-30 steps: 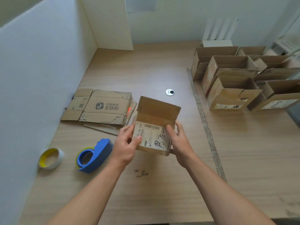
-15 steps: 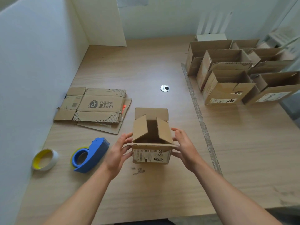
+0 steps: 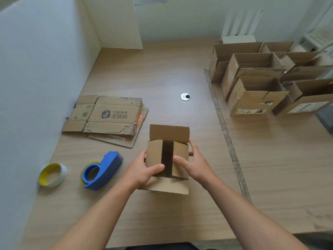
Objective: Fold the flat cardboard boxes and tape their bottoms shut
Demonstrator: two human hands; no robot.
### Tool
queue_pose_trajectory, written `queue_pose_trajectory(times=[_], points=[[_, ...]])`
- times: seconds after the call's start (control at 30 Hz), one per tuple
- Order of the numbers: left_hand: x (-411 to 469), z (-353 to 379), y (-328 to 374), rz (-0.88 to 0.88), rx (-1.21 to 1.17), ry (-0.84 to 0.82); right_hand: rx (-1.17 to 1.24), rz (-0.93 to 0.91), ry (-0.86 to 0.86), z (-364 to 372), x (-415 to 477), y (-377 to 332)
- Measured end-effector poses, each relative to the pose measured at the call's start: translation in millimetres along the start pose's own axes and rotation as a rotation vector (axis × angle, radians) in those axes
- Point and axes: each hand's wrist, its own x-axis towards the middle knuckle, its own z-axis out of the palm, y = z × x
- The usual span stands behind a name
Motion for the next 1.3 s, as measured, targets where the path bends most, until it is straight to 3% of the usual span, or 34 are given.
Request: queue_pose_trajectory(times=[0.23,0.37,0.53,0.8,1.13,1.3], points=[[2,-6,-4,-0.013,-0.085,-0.099,-0.013,0.04,0.053,7,13,0],[0,-16,-13,-0.047,-0.28,-0.169,0.24,0.091,-0.036,-6,7,-8],[-4,-27,-21,-0.029,-0.425,-0.112,0.438,0.177,-0.075,-27,4,-19],[-5,-20,-17,0.082,-0.33,-0.063,0.203,0.142,-0.222,-36,12,-38],[-7,-18,-19,0.088,-0.387,-0.03,0.231,0.105,-0.228,-39,20,-34],[-7,-22,-32,0.16,-0.213,-0.062,0.115,0.046,-0.237,-40,19,-33]])
